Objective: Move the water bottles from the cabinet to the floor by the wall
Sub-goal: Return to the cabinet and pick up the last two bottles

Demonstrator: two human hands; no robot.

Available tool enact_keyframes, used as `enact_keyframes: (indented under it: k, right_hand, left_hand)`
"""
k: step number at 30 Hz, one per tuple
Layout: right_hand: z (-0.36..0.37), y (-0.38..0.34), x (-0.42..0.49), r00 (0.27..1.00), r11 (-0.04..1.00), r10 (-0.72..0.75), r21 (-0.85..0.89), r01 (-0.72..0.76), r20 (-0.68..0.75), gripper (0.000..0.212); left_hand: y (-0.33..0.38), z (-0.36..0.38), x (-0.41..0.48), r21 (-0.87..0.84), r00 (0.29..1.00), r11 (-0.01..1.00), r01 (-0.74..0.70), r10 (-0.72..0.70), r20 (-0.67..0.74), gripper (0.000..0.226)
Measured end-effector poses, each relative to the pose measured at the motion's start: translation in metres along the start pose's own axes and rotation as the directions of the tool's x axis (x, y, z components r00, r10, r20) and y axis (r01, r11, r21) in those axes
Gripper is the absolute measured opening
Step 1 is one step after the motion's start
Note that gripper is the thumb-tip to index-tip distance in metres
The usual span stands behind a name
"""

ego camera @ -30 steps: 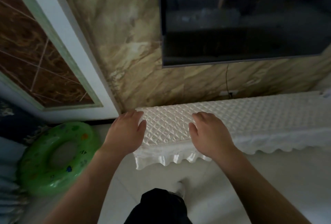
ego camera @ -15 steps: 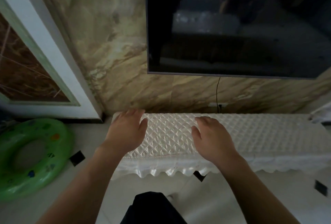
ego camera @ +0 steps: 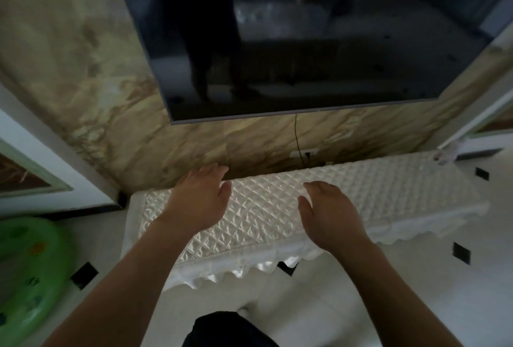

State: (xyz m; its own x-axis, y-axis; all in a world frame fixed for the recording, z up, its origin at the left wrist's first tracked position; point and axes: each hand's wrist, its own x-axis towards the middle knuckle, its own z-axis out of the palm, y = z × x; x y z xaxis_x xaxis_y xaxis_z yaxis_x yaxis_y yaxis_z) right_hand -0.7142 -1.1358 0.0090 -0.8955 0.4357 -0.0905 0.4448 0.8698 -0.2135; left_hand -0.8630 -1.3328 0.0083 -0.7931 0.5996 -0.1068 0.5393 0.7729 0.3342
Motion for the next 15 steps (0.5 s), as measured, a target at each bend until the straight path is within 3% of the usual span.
enact_keyframes:
  k: [15]
  right_hand:
    - [-0.048, 0.214, -0.060, 0.998, 0.997, 0.028, 0.070, -0.024, -0.058, 0.045]
  left_hand:
    - [0.227, 0.070, -0.012, 0.016, 0.999, 0.999, -0.046, 0.046, -0.028, 0.047]
